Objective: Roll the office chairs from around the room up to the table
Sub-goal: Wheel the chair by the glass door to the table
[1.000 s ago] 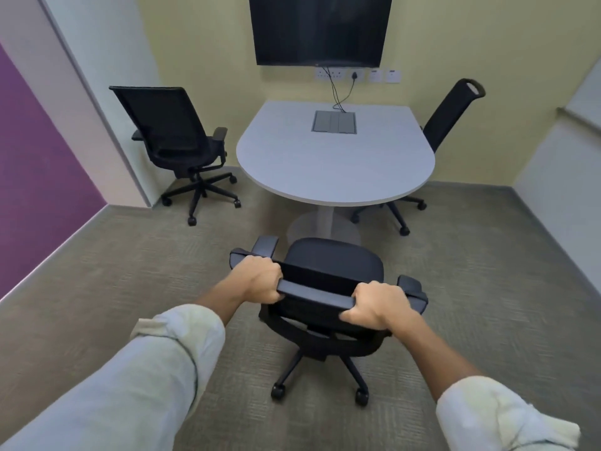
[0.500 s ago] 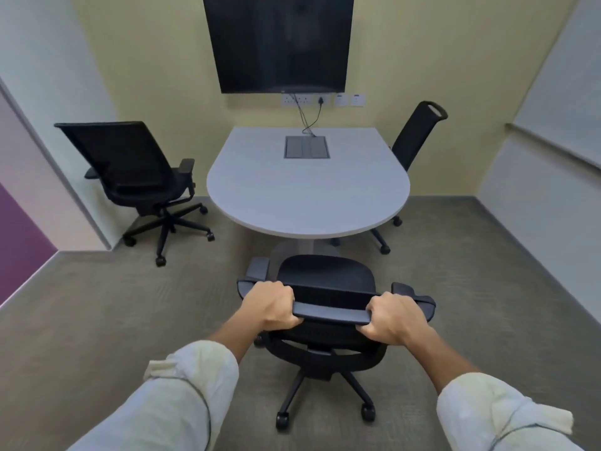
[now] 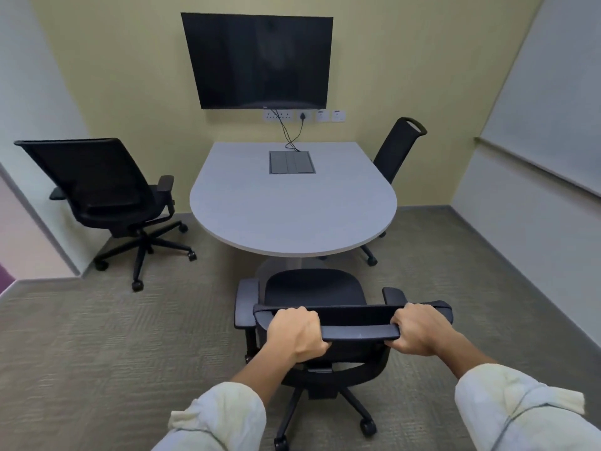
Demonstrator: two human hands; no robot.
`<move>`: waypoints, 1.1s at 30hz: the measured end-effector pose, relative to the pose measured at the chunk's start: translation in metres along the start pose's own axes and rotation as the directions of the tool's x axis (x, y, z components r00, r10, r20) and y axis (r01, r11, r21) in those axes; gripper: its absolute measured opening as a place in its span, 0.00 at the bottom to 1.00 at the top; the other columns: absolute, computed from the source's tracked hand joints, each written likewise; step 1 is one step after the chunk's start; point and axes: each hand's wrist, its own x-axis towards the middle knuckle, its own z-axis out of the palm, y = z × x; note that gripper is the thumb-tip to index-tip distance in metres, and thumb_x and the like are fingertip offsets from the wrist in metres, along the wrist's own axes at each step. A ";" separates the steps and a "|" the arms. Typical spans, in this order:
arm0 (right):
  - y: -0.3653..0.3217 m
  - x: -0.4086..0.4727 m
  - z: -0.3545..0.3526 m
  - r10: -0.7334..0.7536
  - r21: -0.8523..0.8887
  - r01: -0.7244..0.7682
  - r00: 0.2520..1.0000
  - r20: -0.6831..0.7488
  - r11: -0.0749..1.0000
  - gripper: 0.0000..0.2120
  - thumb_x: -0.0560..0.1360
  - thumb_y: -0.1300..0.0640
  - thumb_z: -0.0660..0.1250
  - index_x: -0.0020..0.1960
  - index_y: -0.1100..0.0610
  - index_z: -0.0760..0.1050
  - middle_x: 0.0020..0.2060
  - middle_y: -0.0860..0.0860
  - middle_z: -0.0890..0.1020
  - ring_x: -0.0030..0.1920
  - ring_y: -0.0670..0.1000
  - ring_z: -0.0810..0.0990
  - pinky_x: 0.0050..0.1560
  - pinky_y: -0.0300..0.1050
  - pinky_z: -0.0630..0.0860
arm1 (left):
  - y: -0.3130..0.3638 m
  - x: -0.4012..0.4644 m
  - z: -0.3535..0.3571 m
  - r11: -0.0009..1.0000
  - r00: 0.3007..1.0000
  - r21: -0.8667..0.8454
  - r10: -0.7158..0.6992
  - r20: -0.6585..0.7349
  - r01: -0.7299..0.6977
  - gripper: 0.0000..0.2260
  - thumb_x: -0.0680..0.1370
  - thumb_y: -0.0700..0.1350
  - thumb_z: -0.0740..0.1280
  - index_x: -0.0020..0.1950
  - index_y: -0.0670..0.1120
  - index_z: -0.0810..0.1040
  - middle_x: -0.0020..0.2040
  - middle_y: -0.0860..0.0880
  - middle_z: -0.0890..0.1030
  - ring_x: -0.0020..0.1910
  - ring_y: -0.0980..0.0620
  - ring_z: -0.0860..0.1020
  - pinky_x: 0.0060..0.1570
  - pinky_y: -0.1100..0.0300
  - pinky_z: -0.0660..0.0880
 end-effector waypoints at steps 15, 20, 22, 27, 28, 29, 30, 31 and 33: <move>-0.023 -0.015 0.011 0.026 -0.037 -0.027 0.999 -0.040 0.999 0.19 0.64 0.38 0.60 0.37 0.52 0.79 0.34 0.49 0.83 0.37 0.54 0.81 0.35 0.47 0.72 | -0.003 -0.015 0.020 0.995 0.996 0.043 -0.088 0.014 0.087 0.11 0.66 0.57 0.59 0.39 0.50 0.69 0.35 0.51 0.71 0.37 0.43 0.78 0.35 0.54 0.66; -0.017 0.017 0.001 0.059 0.013 -0.058 0.997 -0.051 0.998 0.17 0.65 0.40 0.61 0.36 0.53 0.79 0.31 0.48 0.81 0.33 0.54 0.79 0.33 0.47 0.75 | -0.022 0.019 0.009 0.994 0.996 0.076 -0.084 0.019 0.082 0.09 0.65 0.55 0.60 0.35 0.50 0.70 0.30 0.52 0.71 0.30 0.46 0.71 0.33 0.54 0.67; -0.012 0.038 -0.004 0.056 0.028 -0.055 0.997 -0.059 0.998 0.16 0.65 0.41 0.61 0.34 0.53 0.76 0.29 0.48 0.78 0.31 0.53 0.77 0.33 0.47 0.76 | -0.032 0.041 0.001 0.994 0.996 0.074 -0.085 0.026 0.083 0.08 0.66 0.54 0.60 0.34 0.49 0.72 0.29 0.52 0.72 0.29 0.47 0.71 0.33 0.53 0.69; 0.002 0.078 -0.010 0.034 0.034 -0.032 0.997 -0.070 0.999 0.16 0.65 0.41 0.61 0.36 0.53 0.78 0.30 0.49 0.80 0.32 0.54 0.78 0.32 0.46 0.74 | -0.053 0.075 -0.005 0.991 0.995 0.108 -0.086 0.052 0.080 0.09 0.67 0.54 0.60 0.33 0.50 0.72 0.28 0.54 0.71 0.25 0.50 0.69 0.28 0.55 0.64; 0.004 0.085 -0.010 0.026 0.032 -0.023 0.997 -0.073 0.999 0.16 0.65 0.41 0.61 0.36 0.53 0.79 0.30 0.49 0.80 0.32 0.54 0.78 0.32 0.46 0.73 | -0.055 0.080 -0.005 0.991 0.995 0.108 -0.086 0.059 0.079 0.09 0.67 0.54 0.60 0.32 0.50 0.70 0.27 0.54 0.71 0.25 0.51 0.69 0.27 0.56 0.63; 0.005 0.093 -0.011 0.021 0.039 -0.018 0.997 -0.075 0.999 0.16 0.65 0.41 0.61 0.36 0.53 0.79 0.30 0.48 0.79 0.32 0.54 0.78 0.32 0.45 0.73 | -0.058 0.087 -0.006 0.991 0.994 0.107 -0.090 0.063 0.083 0.09 0.67 0.54 0.60 0.31 0.50 0.69 0.27 0.54 0.71 0.24 0.52 0.69 0.26 0.56 0.62; 0.007 0.101 -0.013 0.018 0.050 -0.014 0.997 -0.075 0.999 0.15 0.64 0.42 0.60 0.36 0.52 0.78 0.29 0.48 0.78 0.32 0.55 0.77 0.31 0.45 0.71 | -0.061 0.094 -0.008 0.990 0.993 0.106 -0.098 0.062 0.091 0.09 0.66 0.54 0.60 0.30 0.50 0.68 0.27 0.53 0.71 0.24 0.52 0.69 0.25 0.56 0.61; 0.008 0.107 -0.014 0.015 0.054 -0.011 0.997 -0.076 0.999 0.14 0.64 0.42 0.60 0.34 0.52 0.76 0.28 0.48 0.77 0.30 0.54 0.76 0.30 0.45 0.69 | -0.064 0.100 -0.010 0.989 0.993 0.111 -0.102 0.059 0.095 0.09 0.66 0.54 0.60 0.30 0.50 0.68 0.27 0.53 0.72 0.24 0.52 0.69 0.25 0.56 0.61; 0.012 0.121 -0.015 0.011 0.056 -0.008 0.998 -0.066 0.998 0.12 0.63 0.43 0.60 0.32 0.52 0.73 0.26 0.47 0.74 0.28 0.54 0.74 0.29 0.44 0.66 | -0.071 0.112 -0.011 0.988 0.992 0.124 -0.103 0.075 0.094 0.09 0.66 0.54 0.59 0.30 0.50 0.69 0.27 0.53 0.72 0.24 0.51 0.70 0.24 0.57 0.61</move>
